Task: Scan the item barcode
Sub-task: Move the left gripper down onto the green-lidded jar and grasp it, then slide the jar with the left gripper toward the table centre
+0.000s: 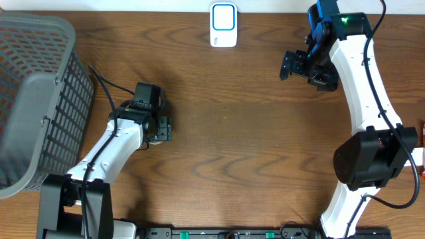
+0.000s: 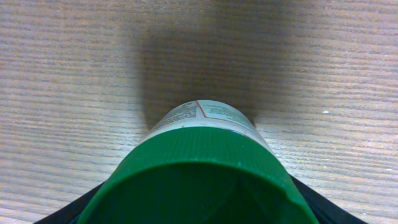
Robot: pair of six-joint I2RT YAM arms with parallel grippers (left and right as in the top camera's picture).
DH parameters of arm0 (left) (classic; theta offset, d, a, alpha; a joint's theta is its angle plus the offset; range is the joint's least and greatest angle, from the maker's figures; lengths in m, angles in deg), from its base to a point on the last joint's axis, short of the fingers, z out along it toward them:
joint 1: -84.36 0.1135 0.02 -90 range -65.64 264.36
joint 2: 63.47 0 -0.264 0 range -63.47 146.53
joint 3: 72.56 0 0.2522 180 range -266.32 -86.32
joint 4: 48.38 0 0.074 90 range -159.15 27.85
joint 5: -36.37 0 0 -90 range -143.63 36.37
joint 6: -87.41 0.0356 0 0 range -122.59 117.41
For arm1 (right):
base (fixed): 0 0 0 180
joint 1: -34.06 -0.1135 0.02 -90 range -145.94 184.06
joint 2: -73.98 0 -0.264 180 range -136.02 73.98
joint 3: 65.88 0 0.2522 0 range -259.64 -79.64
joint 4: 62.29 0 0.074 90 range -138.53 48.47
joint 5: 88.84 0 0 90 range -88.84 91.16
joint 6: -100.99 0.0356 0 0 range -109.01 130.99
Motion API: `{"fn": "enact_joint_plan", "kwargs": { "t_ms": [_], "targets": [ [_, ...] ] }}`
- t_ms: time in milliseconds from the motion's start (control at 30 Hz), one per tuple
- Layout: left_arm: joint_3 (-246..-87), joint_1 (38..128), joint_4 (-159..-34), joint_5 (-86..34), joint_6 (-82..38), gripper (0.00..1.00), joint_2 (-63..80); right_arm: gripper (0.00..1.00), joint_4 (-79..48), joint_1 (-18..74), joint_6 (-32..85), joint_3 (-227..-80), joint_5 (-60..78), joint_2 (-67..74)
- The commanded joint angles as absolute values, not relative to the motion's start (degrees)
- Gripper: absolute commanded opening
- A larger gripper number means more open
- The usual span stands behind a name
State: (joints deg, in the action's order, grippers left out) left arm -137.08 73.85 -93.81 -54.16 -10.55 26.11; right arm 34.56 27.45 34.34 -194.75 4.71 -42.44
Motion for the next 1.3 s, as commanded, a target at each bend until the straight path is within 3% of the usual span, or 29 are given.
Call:
{"fn": "enact_joint_plan", "kwargs": {
  "t_ms": [0, 400, 733, 933, 1267],
  "targets": [
    [-138.68, 74.05, -93.96, -52.55, -13.09, 0.68, 25.76, 0.99, 34.58, 27.21, 33.38, -194.69, 3.99, -42.29],
    [-138.70, 71.32, -95.88, -52.55, -19.23, 0.65, 22.51, 0.99, 35.10, 27.23, 33.40, -194.69, 1.02, -42.29],
    [-138.74, 64.02, -92.34, -52.57, -37.29, 0.65, 17.39, 0.99, 37.05, 27.51, 33.40, -194.69, 1.02, -42.29],
    [-138.74, 56.00, -84.65, -55.00, -42.64, 0.65, 18.94, 0.99, 39.01, 28.78, 33.38, -194.69, 0.99, -42.27],
    [-138.74, 47.82, -81.52, -61.18, -63.36, 0.64, 25.39, 0.99, 41.07, 33.33, 33.40, -194.69, 1.69, -42.27]
  ]
}}
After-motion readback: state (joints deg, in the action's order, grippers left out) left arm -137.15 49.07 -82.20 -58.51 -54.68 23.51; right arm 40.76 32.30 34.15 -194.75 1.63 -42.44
